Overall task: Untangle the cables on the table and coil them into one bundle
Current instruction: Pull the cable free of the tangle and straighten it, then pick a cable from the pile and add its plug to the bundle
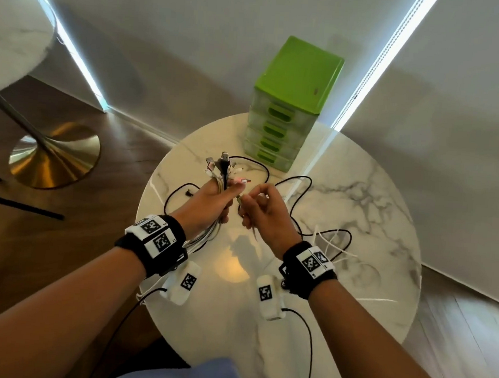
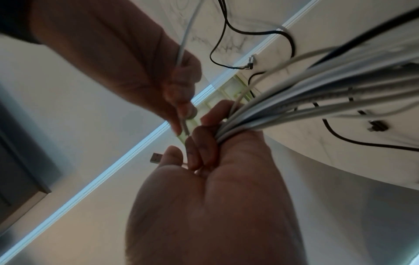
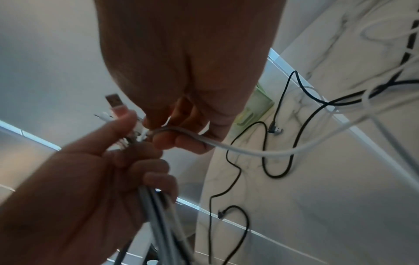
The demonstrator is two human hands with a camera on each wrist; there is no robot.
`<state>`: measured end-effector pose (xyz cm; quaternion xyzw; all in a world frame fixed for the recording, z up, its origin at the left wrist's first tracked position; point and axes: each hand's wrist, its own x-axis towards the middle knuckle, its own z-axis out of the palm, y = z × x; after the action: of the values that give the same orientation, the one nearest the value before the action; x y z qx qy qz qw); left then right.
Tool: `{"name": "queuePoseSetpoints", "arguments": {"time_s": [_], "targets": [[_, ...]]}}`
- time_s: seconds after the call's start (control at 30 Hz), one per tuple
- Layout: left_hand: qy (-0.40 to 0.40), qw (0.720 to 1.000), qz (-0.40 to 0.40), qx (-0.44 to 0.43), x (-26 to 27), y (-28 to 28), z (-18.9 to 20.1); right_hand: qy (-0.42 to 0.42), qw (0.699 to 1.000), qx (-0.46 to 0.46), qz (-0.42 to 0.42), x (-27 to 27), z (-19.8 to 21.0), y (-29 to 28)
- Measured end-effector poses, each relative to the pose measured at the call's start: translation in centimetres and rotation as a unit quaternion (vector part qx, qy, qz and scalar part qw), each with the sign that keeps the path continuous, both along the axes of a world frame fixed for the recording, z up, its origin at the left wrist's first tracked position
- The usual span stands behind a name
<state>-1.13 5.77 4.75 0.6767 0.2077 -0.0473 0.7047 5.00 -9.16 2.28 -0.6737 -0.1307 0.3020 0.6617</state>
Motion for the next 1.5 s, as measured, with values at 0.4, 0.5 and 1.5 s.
{"name": "queuePoseSetpoints", "arguments": {"time_s": [0.4,0.5,1.5], "targets": [[-0.011,0.995,-0.007,0.098,0.3,2.8,-1.4,-0.212,0.902,-0.351,0.135,-5.7,-5.9,-4.5],[-0.005,0.992,-0.011,0.129,0.4,2.8,-2.1,-0.186,0.89,-0.382,0.162,-6.4,-7.5,-6.8],[0.071,0.985,-0.125,0.095,1.9,-9.7,-5.6,-0.085,0.944,-0.312,-0.072,0.4,-8.3,-20.4]]}}
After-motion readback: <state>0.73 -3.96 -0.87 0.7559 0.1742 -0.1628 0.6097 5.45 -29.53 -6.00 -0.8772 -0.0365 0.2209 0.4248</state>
